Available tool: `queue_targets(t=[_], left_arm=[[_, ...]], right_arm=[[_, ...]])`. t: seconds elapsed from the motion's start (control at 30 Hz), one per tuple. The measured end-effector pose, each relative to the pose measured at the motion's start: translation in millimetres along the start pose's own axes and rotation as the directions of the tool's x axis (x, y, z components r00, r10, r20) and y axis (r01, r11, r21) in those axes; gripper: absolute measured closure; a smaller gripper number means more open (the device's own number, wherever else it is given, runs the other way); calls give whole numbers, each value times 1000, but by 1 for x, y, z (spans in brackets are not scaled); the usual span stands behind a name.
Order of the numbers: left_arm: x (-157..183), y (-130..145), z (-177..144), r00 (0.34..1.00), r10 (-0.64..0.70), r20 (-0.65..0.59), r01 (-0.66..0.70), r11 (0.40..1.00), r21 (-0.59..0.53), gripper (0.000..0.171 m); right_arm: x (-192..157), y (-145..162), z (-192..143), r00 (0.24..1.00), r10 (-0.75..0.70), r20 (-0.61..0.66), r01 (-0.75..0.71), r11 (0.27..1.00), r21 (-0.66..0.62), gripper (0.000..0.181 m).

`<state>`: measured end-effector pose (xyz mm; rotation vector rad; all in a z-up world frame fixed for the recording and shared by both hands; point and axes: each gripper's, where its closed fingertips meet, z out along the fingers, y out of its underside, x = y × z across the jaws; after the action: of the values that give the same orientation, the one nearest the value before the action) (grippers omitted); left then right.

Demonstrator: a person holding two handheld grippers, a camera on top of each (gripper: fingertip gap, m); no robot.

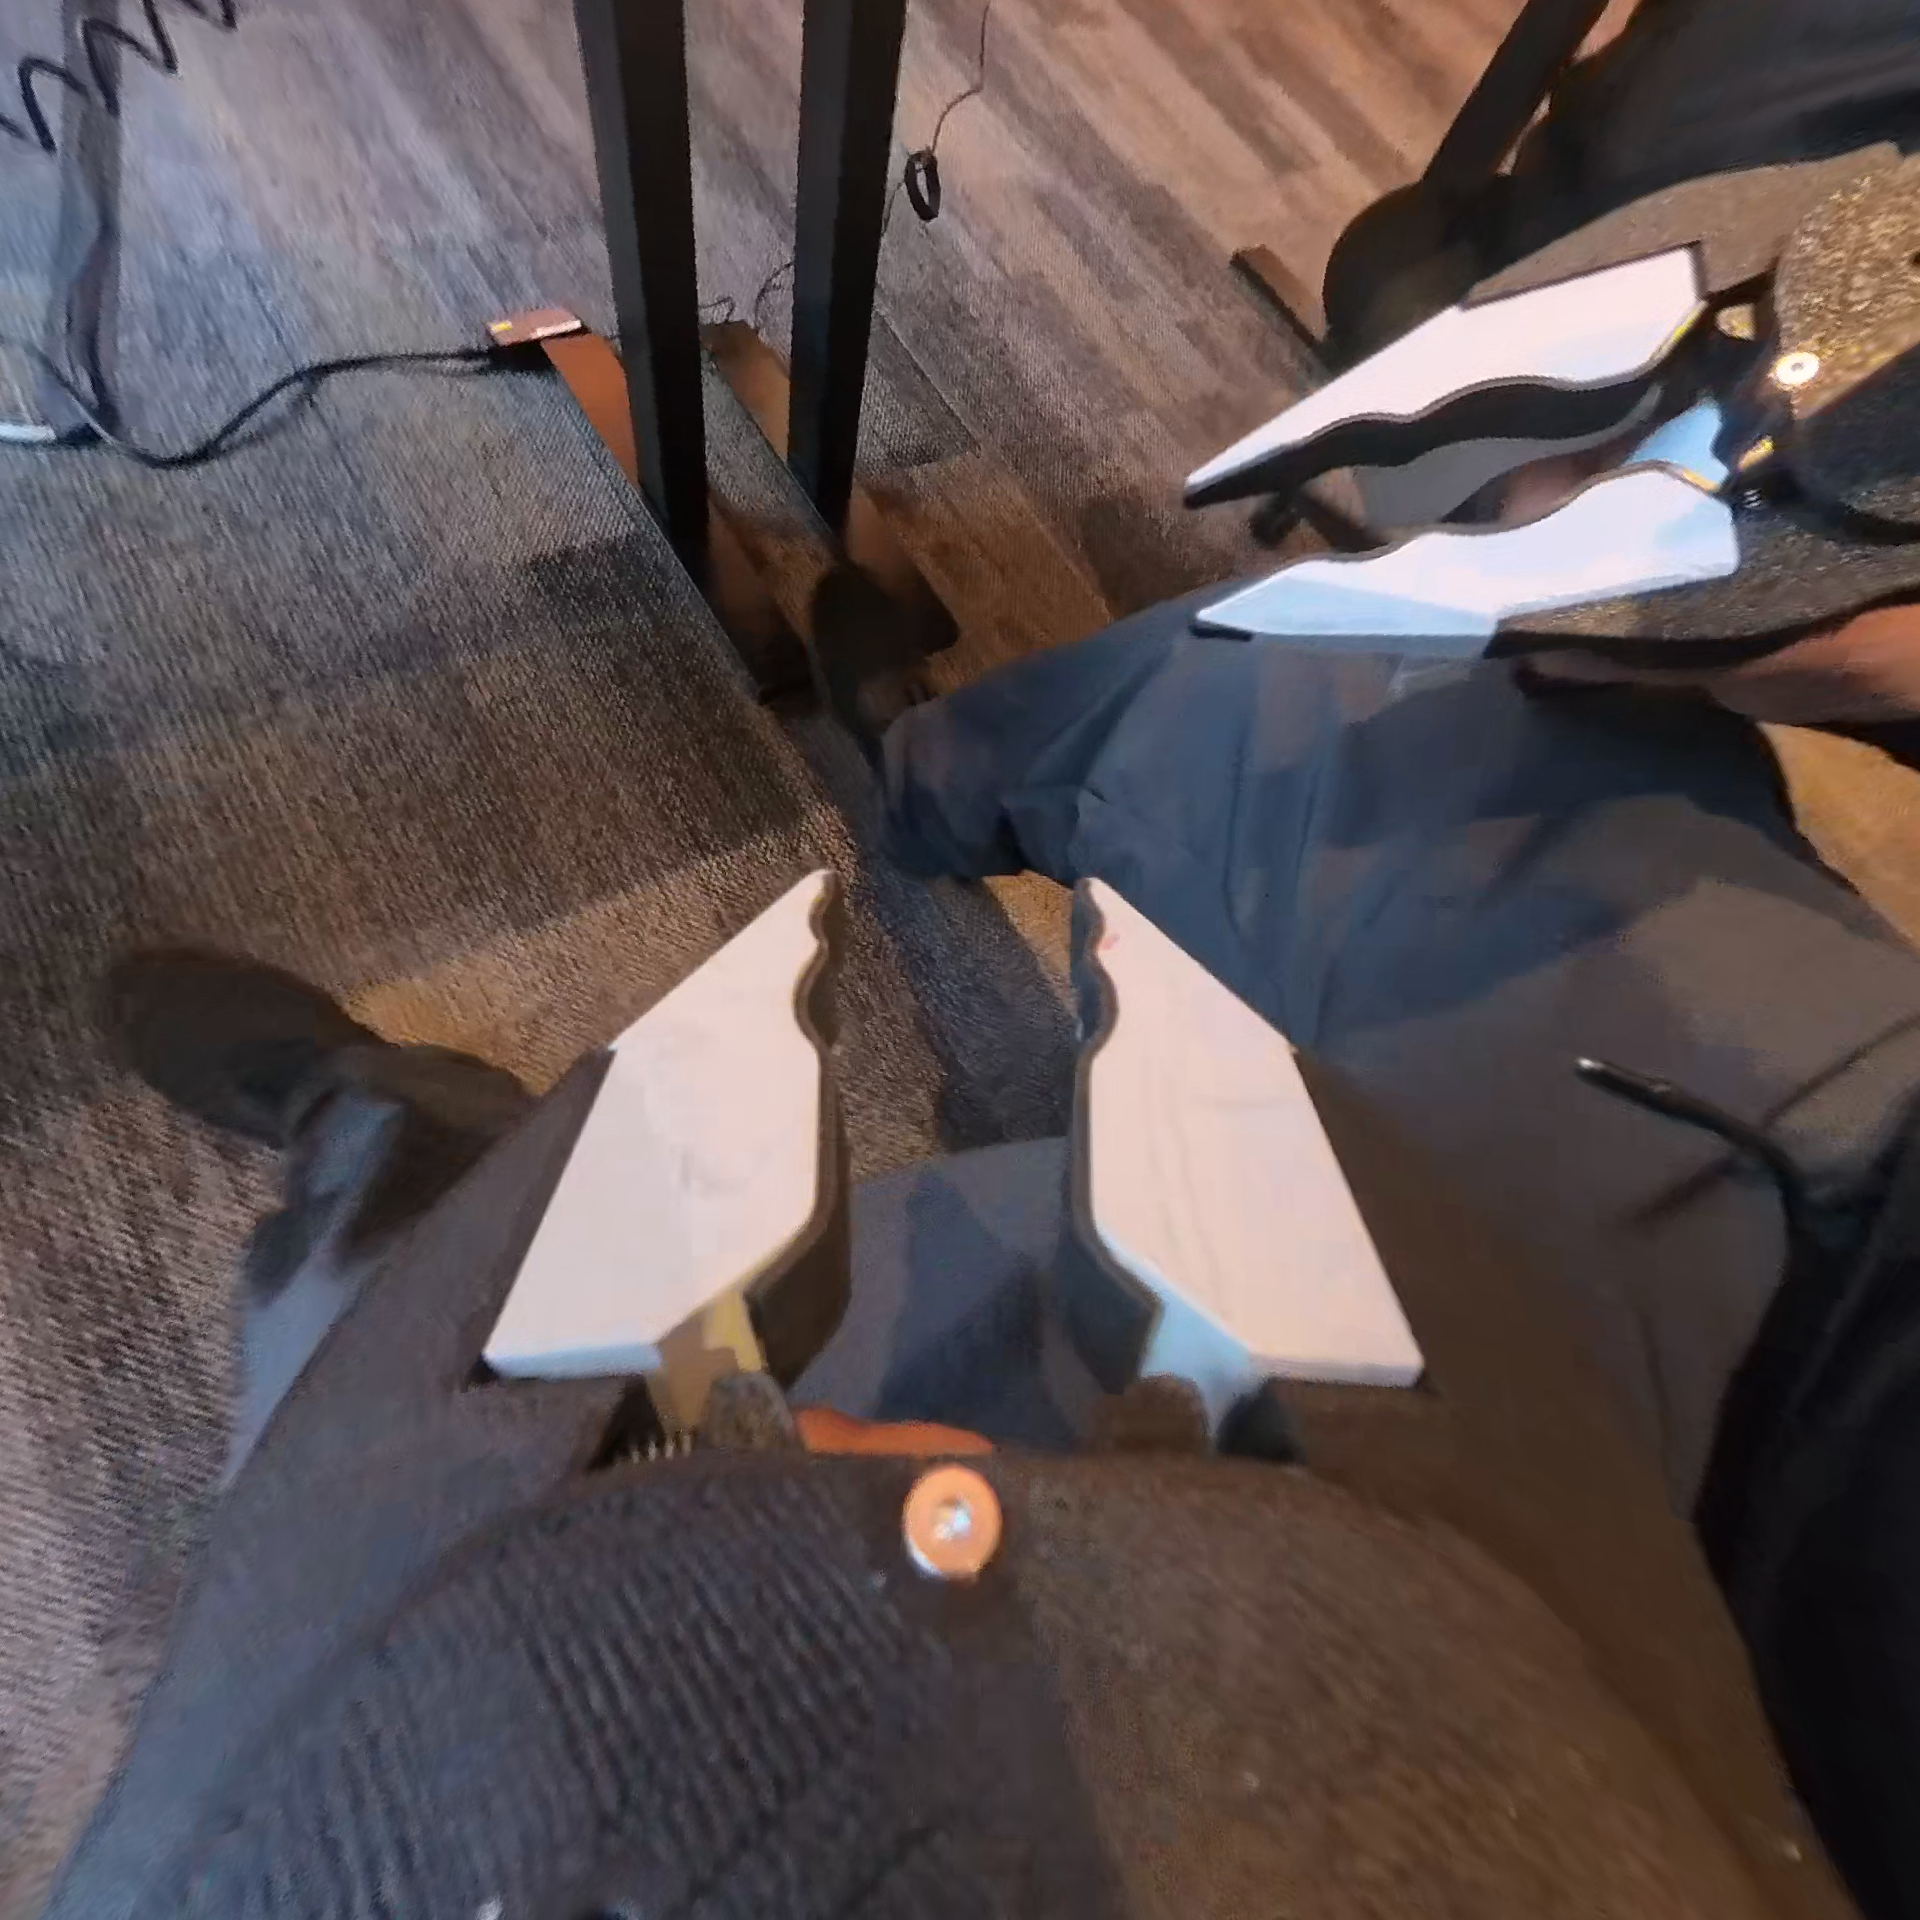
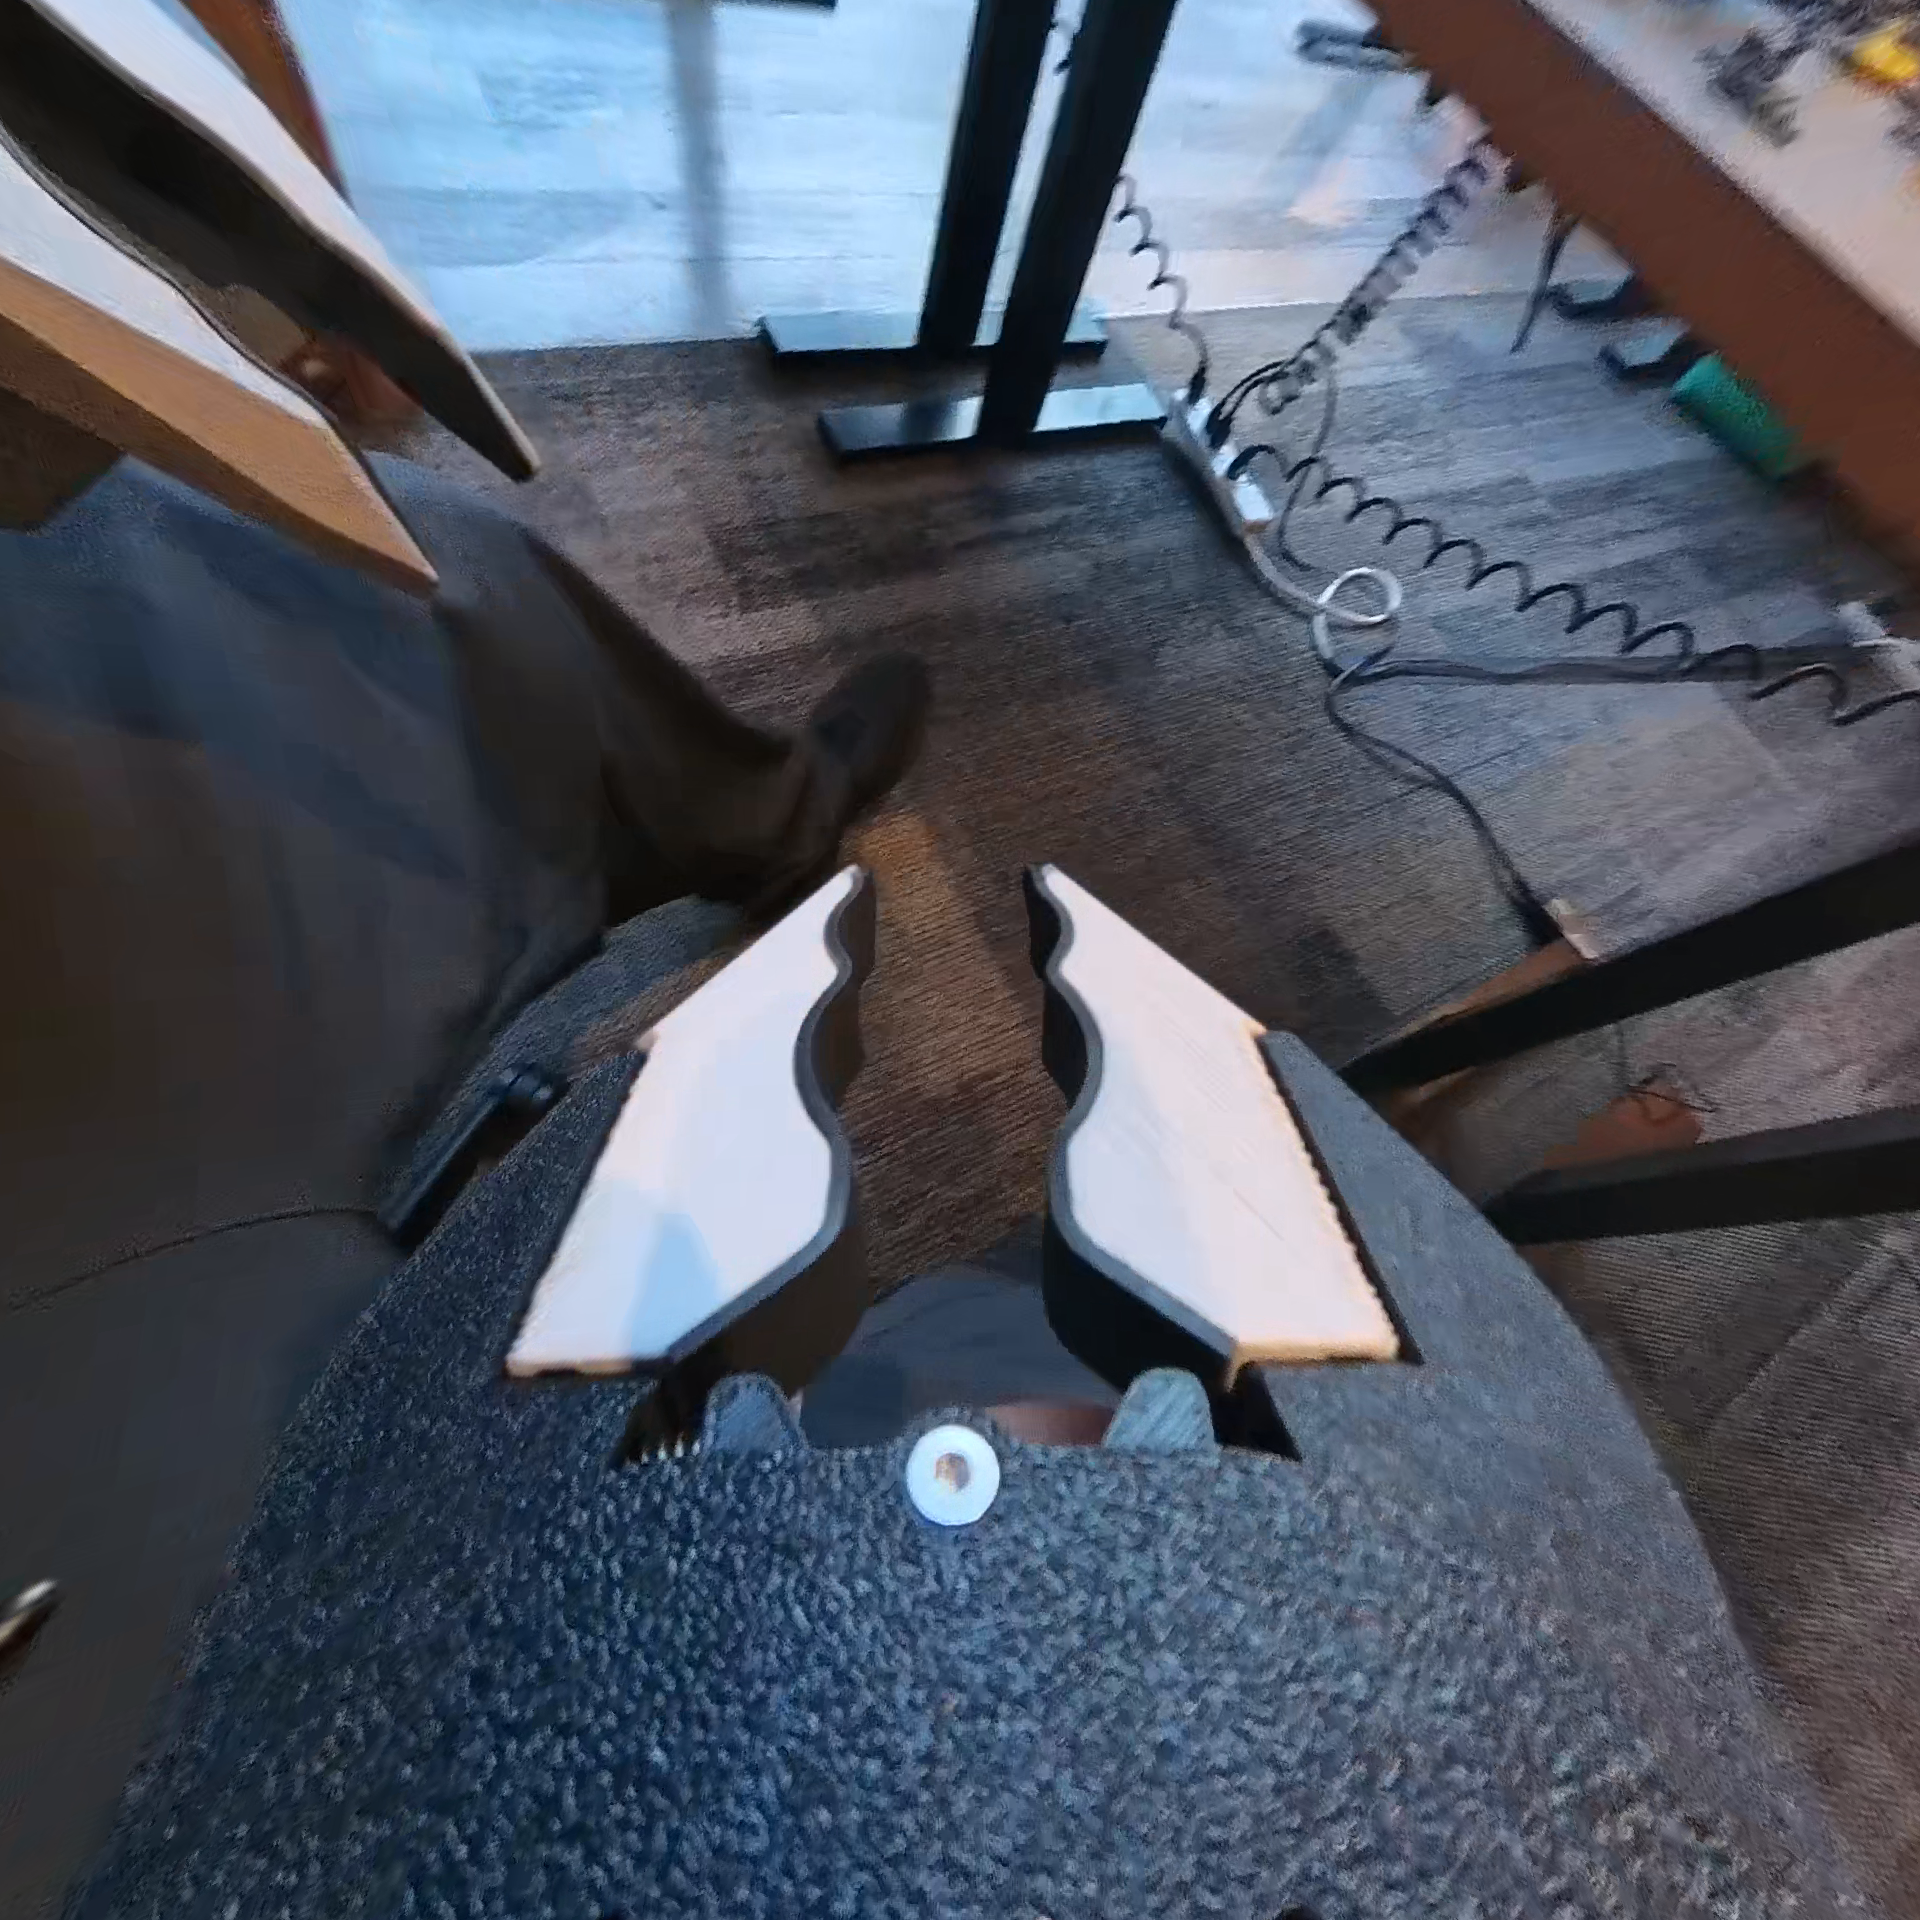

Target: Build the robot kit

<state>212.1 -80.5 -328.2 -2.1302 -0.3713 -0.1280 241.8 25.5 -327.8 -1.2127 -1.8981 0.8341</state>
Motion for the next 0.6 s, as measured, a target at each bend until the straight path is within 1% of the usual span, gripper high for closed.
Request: queue_targets(t=[0.03, 0.07, 0.1, 0.17, 0.2, 0.23, 0.27, 0.33, 0.4, 0.47, 0.53, 0.6], left_arm=[[3, 10, -1, 1000, -9, -23, 9, 1000, -7, 130], [2, 21, -1, 1000, 13, -25, -14, 999, -41, 129], [-9, 28, -2, 999, 33, 30, -31, 998, -52, 130], [-27, 28, -5, 996, 37, 81, -38, 999, 8, 134], [-34, 26, -5, 997, 2, 72, -3, 1000, 13, 135], [-39, 19, -4, 998, -44, 37, 44, 999, 14, 133], [-47, 8, -3, 996, -84, 16, 83, 996, 30, 128], [-70, -27, -7, 995, -96, 38, 91, 990, 105, 128], [-89, -67, -12, 997, -40, 70, 29, 988, 154, 128], [-104, -104, -15, 994, 29, 104, -47, 983, 177, 128], [-115, -134, -13, 988, 85, 127, -108, 976, 187, 128], [-119, -157, -6, 986, 119, 116, -139, 973, 186, 128]], right_arm=[[-6, 3, 1, 999, 12, 30, -12, 1000, -15, 151], [-10, 6, 3, 998, 30, 55, -28, 999, -24, 148], [-13, 9, 5, 995, 49, 81, -46, 998, -34, 147], [-20, 16, 10, 983, 95, 155, -86, 994, -64, 145], [-20, 19, 12, 976, 116, 182, -103, 992, -75, 143], [-16, 19, 15, 972, 134, 194, -121, 990, -77, 143], [-11, 17, 18, 969, 144, 202, -133, 989, -67, 143], [8, 1, 25, 970, 142, 197, -140, 990, -25, 144], [32, -25, 34, 974, 146, 173, -156, 987, 47, 144], [54, -50, 43, 972, 168, 163, -186, 977, 102, 144], [76, -65, 54, 976, 172, 130, -191, 971, 144, 143], [100, -73, 67, 984, 168, 62, -177, 968, 180, 143]])
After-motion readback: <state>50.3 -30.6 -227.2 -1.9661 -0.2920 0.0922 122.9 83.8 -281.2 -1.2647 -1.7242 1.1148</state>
